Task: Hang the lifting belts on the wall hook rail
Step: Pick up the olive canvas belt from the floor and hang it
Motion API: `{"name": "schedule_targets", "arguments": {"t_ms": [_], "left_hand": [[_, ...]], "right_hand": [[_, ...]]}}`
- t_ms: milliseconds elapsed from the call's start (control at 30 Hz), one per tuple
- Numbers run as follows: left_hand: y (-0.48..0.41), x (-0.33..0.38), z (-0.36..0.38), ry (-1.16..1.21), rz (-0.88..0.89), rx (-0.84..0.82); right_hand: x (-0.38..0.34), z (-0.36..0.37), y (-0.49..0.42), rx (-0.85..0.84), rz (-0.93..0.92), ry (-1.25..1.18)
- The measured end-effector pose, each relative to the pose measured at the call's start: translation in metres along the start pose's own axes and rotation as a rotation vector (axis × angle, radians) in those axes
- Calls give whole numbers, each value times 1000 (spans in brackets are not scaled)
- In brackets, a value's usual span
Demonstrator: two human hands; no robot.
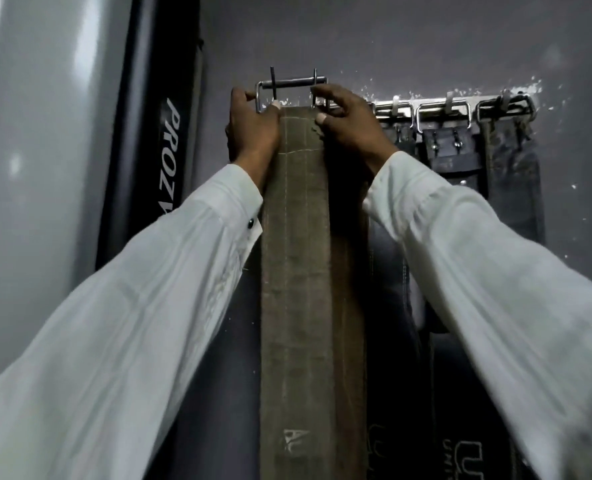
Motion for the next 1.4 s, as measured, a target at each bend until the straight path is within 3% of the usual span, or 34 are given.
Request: {"name": "schedule_targets", "arguments": {"t_ms": [333, 567, 767, 1133, 1400], "left_hand": [[-44, -22, 18, -117, -44, -73], [-36, -42, 9, -199, -46, -67], [-40, -18, 4, -150, 94, -10], [-63, -27, 19, -202, -11, -121], [-40, -55, 18, -68, -13, -196]], "right_hand": [[19, 9, -34, 1, 168, 46], [3, 28, -15, -150, 254, 356], [-2, 25, -15, 111, 254, 173], [-10, 18, -20, 74, 269, 330], [7, 16, 0, 289, 359, 403]]}}
Point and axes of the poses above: each hand's wrist, its own y-axis away from the middle knuckle, its own z-axis out of the palm, x = y × z, the point moved 3 cm from there along -y, towards the middle knuckle, and after that the axes turned 6 degrees about -x, right-handed, at the moved point
